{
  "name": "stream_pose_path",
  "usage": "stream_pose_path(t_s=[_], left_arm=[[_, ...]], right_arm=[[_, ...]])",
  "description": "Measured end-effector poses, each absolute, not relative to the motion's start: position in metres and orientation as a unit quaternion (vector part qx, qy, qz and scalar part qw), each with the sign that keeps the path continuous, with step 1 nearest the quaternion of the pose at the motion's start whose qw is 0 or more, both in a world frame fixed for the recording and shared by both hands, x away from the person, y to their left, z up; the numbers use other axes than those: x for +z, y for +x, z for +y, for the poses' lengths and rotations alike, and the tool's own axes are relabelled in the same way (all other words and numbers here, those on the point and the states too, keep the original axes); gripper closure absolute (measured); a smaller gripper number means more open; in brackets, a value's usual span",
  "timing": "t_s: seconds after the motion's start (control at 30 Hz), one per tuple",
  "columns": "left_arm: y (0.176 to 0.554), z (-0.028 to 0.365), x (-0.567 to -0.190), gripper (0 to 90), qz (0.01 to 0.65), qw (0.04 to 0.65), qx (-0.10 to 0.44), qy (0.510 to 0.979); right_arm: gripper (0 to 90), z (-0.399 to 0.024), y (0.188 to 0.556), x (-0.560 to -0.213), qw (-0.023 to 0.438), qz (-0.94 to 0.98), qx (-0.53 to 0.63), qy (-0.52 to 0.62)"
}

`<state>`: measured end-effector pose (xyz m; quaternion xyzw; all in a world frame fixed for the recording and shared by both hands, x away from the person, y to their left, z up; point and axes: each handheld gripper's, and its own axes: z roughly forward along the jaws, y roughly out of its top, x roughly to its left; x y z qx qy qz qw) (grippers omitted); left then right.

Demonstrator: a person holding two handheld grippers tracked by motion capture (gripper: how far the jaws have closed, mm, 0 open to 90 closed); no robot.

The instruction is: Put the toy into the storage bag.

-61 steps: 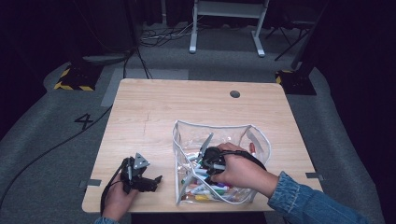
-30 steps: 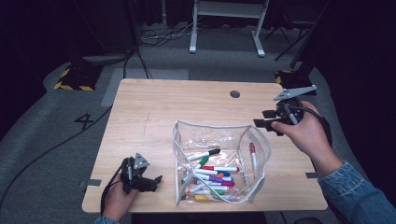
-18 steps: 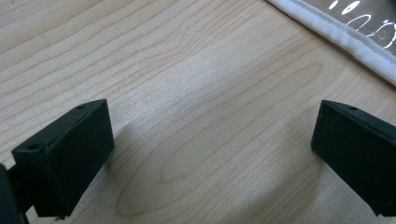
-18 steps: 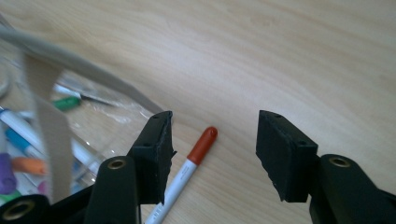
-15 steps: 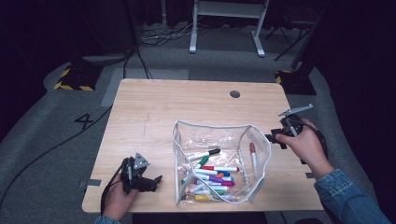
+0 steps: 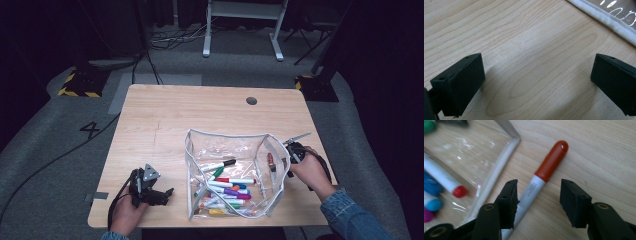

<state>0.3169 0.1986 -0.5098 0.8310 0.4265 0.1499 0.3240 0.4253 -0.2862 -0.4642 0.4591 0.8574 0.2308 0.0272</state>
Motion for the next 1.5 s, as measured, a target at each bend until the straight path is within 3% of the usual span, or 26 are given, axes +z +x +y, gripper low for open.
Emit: stream_pose_path(t_s=[0.1,0.13,0.2,0.43,1.1,1.5], left_arm=[[0.317,0.199,-0.51,0.0,0.426,0.324,0.149,0.831],[0.317,0.199,-0.51,0.0,0.427,0.324,0.151,0.831],[0.317,0.199,-0.51,0.0,0.426,0.324,0.149,0.831],[0.317,0.199,-0.51,0.0,0.426,0.324,0.149,0.831],[0.317,0.199,-0.51,0.0,0.426,0.324,0.15,0.831],[0.317,0.199,-0.51,0.0,0.426,0.324,0.15,0.831]], right_arm=[[64.3,-0.287,0.427,-0.468,0.033,0.863,0.207,0.46],[73.1,-0.288,0.427,-0.469,0.039,0.864,0.203,0.458],[77.2,-0.291,0.427,-0.468,0.044,0.859,0.196,0.472],[77.4,-0.3,0.428,-0.457,0.046,0.846,0.214,0.486],[77.4,-0.288,0.395,-0.327,0.071,0.865,0.283,0.408],[77.4,-0.26,0.381,-0.28,0.092,0.885,0.293,0.35]])
